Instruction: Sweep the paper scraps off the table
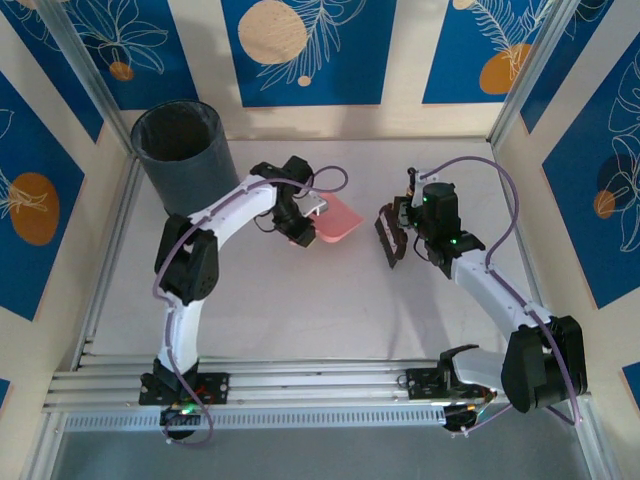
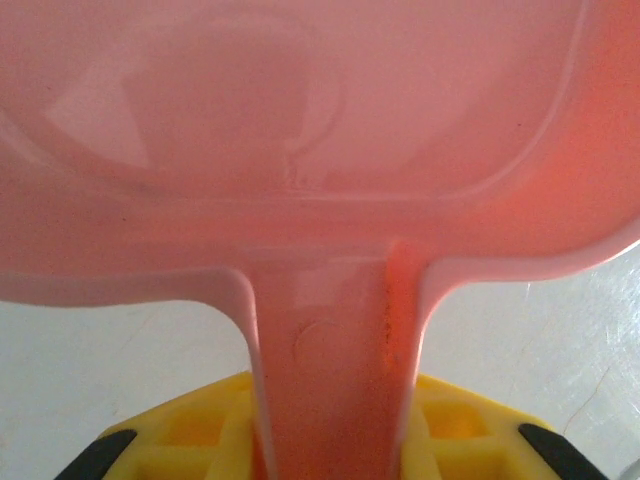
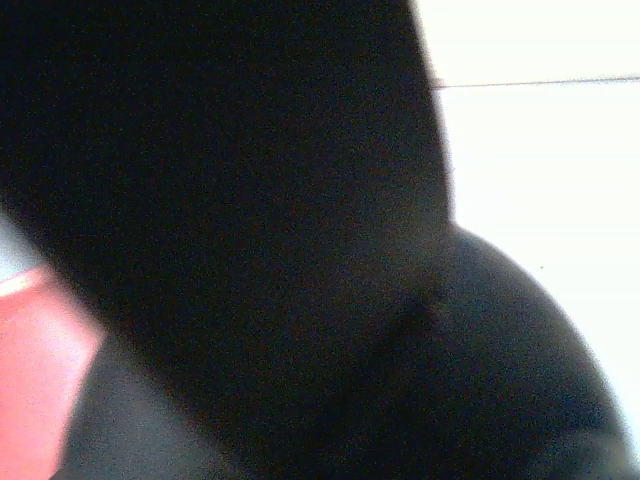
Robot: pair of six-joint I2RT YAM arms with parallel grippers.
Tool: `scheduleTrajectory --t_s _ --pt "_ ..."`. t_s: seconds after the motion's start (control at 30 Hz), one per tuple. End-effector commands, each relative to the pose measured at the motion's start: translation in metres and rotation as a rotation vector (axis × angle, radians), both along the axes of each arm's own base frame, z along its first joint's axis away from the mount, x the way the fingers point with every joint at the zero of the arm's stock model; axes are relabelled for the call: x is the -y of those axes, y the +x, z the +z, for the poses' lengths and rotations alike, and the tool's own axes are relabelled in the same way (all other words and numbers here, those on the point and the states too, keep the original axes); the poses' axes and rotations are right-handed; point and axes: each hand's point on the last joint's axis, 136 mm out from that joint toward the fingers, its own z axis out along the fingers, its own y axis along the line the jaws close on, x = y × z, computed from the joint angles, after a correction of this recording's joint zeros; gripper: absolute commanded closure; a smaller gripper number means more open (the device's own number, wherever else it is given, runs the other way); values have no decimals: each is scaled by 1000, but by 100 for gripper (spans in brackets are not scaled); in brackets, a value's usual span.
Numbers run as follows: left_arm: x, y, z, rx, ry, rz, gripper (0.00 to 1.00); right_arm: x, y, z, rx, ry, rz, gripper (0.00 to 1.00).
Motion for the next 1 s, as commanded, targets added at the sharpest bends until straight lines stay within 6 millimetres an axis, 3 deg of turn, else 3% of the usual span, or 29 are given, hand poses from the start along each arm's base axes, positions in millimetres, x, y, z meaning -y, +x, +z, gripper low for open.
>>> scheduleTrajectory --t_s 0.0,0.83,0.97 --pt "8 -8 0 -38 -14 -53 100 4 -1 16 50 14 -15 100" --pt "1 2 -51 -81 101 -79 100 5 1 14 41 32 -13 100" --pt "-1 4 -56 -77 118 -79 96 5 1 14 41 34 -13 100"
